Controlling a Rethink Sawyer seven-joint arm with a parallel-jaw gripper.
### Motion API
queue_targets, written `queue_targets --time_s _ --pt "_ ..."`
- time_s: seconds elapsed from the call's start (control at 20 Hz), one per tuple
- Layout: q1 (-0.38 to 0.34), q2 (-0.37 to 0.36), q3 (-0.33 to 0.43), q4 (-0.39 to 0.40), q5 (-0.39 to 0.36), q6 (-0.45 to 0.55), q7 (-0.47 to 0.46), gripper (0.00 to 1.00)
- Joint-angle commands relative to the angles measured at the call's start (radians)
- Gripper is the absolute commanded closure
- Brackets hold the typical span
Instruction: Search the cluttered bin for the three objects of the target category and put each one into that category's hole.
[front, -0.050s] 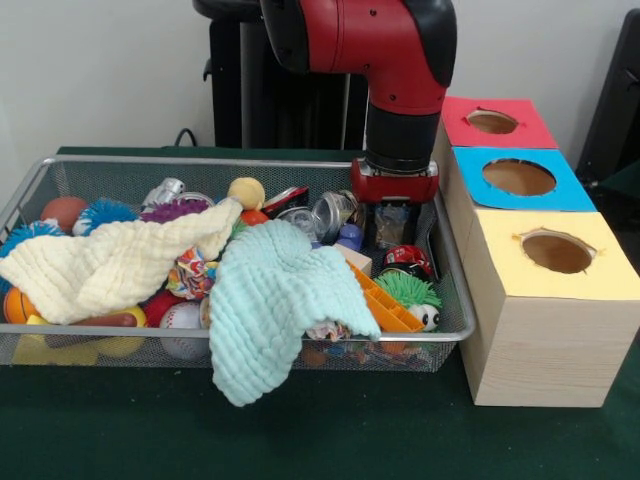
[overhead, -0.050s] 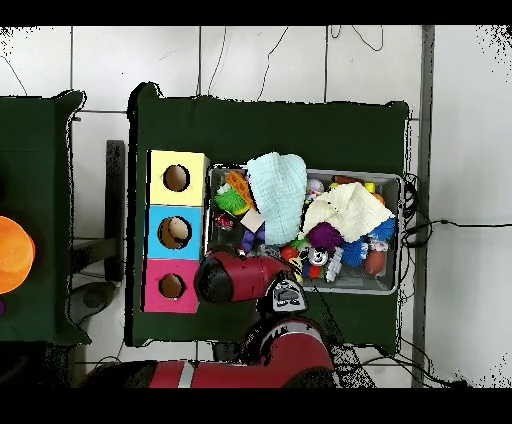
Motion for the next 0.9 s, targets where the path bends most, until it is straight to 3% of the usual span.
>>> queue_targets --time_s 0.05,0.35,0.7,0.9 --pt "0.014 0.077 0.083 0.007 -0.031 0.181 0.031 1.0" --pt "0.014 0.051 0.077 0.014 -0.036 0.173 0.03 1.0" --pt "-0.019 -0.168 0.112 0.087 -0.057 0.243 -0.024 1.0" --pt "-0.043 -0.229 0.133 0.105 -0.064 0.279 -0.038 1.0"
